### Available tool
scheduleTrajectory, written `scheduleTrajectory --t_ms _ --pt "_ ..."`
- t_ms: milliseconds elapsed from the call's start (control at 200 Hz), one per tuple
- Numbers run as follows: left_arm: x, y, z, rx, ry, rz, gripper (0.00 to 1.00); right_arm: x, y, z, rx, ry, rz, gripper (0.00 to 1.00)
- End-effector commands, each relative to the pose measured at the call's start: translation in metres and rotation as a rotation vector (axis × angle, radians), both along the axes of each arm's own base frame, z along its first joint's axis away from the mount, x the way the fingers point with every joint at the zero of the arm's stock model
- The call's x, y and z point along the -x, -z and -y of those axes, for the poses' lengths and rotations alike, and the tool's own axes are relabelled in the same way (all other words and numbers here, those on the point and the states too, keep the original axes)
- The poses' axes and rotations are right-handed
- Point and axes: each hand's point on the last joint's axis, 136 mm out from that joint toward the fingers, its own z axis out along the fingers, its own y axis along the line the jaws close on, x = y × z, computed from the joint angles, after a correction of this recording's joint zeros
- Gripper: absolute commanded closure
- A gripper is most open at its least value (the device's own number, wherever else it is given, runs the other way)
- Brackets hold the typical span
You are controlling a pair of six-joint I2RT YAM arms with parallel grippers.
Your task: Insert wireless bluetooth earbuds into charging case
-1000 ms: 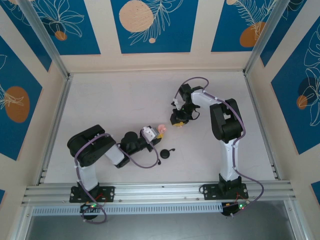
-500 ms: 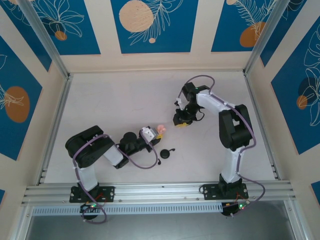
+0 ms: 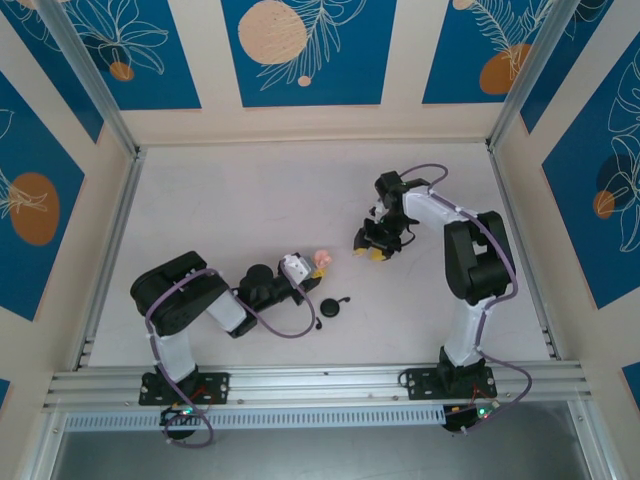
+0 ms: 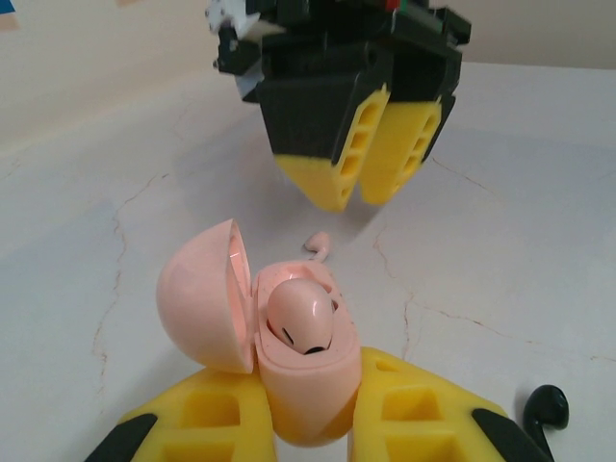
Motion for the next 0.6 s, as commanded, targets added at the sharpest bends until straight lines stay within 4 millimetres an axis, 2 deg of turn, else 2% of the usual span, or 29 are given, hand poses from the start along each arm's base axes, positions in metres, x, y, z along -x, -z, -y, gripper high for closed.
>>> scheduleTrajectory --t_ms 0,285,595 --pt "-0.001 -0.014 -0.005 0.044 -0.007 0.019 0.89 -0.005 0.007 -0.008 -0.019 0.035 -0.019 0.56" --pt "-0.003 -0.015 -0.009 0.044 -0.027 0.022 0.89 -0.020 0.022 -0.012 -0.016 0.022 -0.024 0.60" --pt "-0.005 -0.015 -0.012 0.038 -0.041 0.028 0.89 -0.041 0.022 -0.023 -0.058 -0.004 0.026 0.63"
